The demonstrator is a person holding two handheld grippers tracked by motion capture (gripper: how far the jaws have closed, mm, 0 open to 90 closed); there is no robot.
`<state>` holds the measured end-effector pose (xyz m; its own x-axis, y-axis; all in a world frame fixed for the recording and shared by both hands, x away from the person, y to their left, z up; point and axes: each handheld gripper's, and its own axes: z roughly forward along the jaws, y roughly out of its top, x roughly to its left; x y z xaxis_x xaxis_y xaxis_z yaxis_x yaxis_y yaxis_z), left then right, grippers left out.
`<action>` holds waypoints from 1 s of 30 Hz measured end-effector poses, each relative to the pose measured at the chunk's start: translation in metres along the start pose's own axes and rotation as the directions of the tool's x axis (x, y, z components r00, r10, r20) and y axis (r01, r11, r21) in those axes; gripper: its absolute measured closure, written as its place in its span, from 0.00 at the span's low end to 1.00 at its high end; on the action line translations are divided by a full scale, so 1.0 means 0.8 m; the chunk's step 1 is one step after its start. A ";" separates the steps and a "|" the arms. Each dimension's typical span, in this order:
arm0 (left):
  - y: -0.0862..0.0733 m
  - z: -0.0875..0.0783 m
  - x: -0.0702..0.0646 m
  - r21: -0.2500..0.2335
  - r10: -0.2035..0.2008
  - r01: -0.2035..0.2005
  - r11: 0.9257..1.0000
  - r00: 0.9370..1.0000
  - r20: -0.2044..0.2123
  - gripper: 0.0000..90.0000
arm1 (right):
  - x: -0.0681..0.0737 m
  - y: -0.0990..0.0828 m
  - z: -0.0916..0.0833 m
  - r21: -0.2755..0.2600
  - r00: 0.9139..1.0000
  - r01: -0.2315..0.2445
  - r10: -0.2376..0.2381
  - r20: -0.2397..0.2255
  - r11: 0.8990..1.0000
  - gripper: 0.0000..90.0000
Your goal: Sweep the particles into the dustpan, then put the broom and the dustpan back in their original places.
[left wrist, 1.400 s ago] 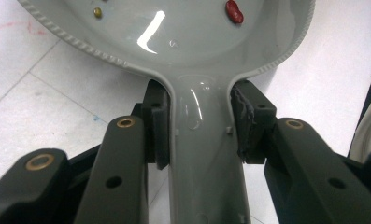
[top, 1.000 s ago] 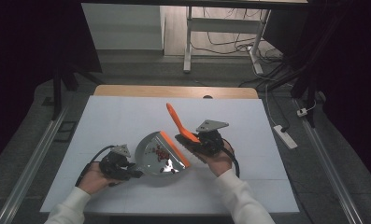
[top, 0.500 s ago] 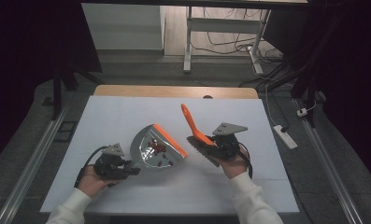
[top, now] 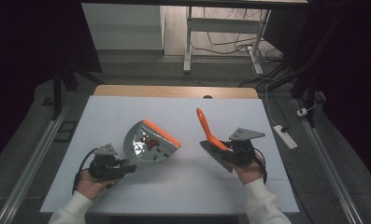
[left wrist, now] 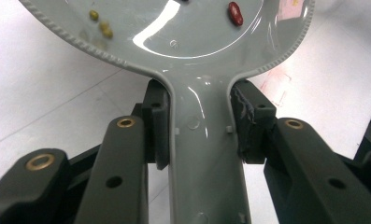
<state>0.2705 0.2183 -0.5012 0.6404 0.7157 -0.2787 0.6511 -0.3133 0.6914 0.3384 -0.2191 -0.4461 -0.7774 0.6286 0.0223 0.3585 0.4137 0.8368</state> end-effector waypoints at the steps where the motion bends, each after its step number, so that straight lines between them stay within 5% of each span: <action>1: -0.001 -0.001 0.000 -0.004 -0.009 0.009 1.000 1.000 -0.001 0.69 | -0.001 -0.001 -0.002 -0.002 1.000 -0.002 0.002 -0.003 1.000 0.78; 20: -0.017 -0.017 -0.001 -0.056 -0.095 0.091 0.994 0.994 -0.056 0.69 | -0.007 -0.024 -0.014 0.031 0.999 -0.032 0.033 -0.011 0.999 0.78; 25: -0.025 -0.019 -0.001 -0.066 -0.147 0.142 0.988 0.986 -0.083 0.69 | -0.006 -0.029 -0.018 0.042 0.999 -0.039 0.039 -0.014 0.998 0.78; 30: -0.031 -0.019 -0.001 -0.080 -0.214 0.206 0.975 0.971 -0.108 0.69 | -0.008 -0.034 -0.020 0.055 0.998 -0.053 0.054 -0.020 0.997 0.78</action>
<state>0.2477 0.2351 -0.5080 0.4387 0.8290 -0.3468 0.7344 -0.1083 0.6701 0.3257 -0.2448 -0.4605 -0.7671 0.6366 0.0788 0.4274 0.4157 0.8028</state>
